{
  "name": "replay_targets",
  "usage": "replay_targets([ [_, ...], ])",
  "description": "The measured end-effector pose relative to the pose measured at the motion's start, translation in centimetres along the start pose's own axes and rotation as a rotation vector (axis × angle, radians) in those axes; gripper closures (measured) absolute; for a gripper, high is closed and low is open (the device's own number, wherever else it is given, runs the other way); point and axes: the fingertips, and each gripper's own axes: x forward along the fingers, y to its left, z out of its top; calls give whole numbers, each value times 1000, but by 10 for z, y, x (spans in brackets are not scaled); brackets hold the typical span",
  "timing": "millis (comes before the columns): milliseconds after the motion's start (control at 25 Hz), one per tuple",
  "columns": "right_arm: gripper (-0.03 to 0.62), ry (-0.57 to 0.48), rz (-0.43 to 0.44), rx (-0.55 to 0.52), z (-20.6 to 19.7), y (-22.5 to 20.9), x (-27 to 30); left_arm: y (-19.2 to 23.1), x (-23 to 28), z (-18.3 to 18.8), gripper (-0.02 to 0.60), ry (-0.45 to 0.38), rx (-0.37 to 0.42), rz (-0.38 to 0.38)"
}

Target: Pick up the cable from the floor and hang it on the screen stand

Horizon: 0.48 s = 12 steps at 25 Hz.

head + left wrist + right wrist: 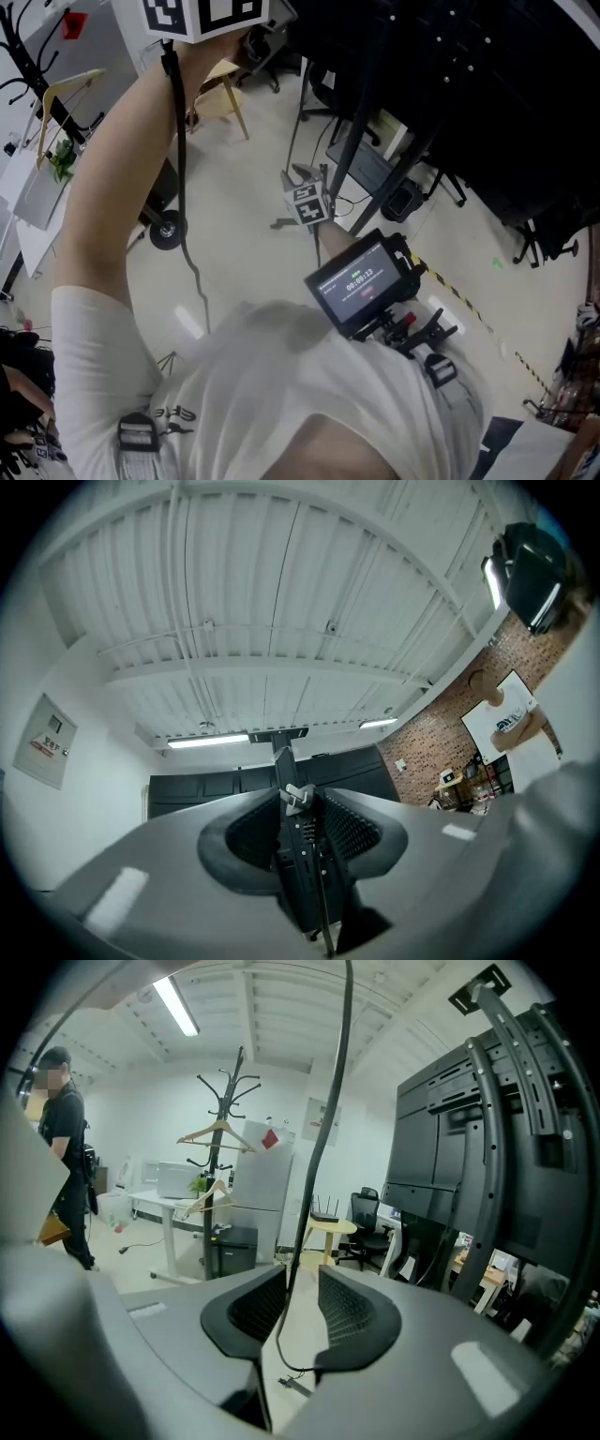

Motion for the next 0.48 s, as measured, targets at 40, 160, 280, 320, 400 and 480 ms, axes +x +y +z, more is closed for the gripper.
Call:
replay_targets([
  [40,508,-6,0,-2,-1,1,2,0,0,-1,437,0,-1,2],
  [160,562,3,-5,5,-1,0,0,2,-1,-2,437,1,-6,8],
  [280,565,28,-21,19,-8,-10,-7,8,-3,-6,437,2,-14,21],
  [320,565,33,-30,23,-13,-16,-10,11,-5,-8,437,3,-18,29],
  [400,565,46,-64,35,-21,-29,-20,23,-12,-14,437,7,-23,47],
  [480,565,60,-117,52,-26,-46,-31,40,-22,-23,437,14,-28,65],
])
